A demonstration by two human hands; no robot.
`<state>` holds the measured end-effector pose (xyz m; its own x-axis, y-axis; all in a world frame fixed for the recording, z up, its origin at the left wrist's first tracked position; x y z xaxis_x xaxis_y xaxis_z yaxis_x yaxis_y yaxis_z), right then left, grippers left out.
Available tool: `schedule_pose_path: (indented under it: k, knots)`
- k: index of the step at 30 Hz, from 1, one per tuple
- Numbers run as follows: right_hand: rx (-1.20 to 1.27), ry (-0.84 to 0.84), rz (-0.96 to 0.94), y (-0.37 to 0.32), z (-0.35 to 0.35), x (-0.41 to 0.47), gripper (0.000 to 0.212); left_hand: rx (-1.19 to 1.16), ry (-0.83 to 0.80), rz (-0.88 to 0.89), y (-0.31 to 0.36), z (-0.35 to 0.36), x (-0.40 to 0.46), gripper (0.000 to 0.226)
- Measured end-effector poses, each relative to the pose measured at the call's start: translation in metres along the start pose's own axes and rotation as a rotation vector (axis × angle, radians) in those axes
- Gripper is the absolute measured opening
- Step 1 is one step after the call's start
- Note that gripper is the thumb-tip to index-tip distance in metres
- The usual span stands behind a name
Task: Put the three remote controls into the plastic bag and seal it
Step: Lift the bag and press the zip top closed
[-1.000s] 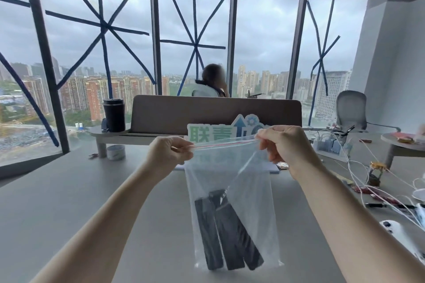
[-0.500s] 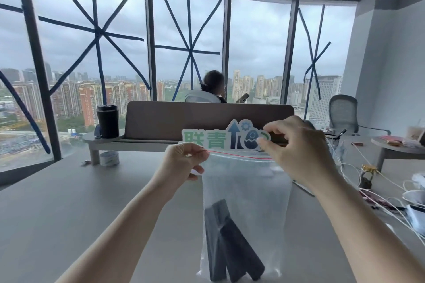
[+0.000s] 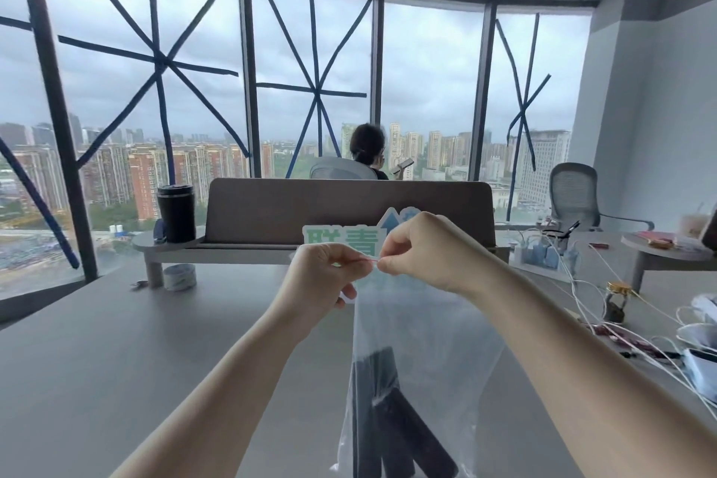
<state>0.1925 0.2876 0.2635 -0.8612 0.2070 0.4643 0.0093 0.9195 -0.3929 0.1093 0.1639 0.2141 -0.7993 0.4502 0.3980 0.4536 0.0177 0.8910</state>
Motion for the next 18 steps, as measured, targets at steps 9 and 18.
schedule_pose_path:
  k: [9, 18]
  knots:
    - [-0.051, -0.087, -0.041, -0.008, 0.008, 0.000, 0.017, 0.007, 0.017, 0.008, -0.004, 0.003, 0.003, 0.011]
    - [-0.259, -0.184, -0.069, -0.014, 0.020, -0.007, 0.018, 0.027, 0.063, 0.047, -0.008, 0.008, 0.003, 0.023]
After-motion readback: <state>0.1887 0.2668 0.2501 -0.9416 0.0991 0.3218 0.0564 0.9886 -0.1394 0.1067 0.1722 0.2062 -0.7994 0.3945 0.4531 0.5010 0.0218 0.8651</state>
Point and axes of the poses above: each hand's wrist, its own x-axis towards the middle knuckle, its own z-axis out of the palm, y = z × x, the point moved 7 cm from there along x, towards the middle knuckle, and after that the axes turned 1 degree about y, right-handed, at the moved point
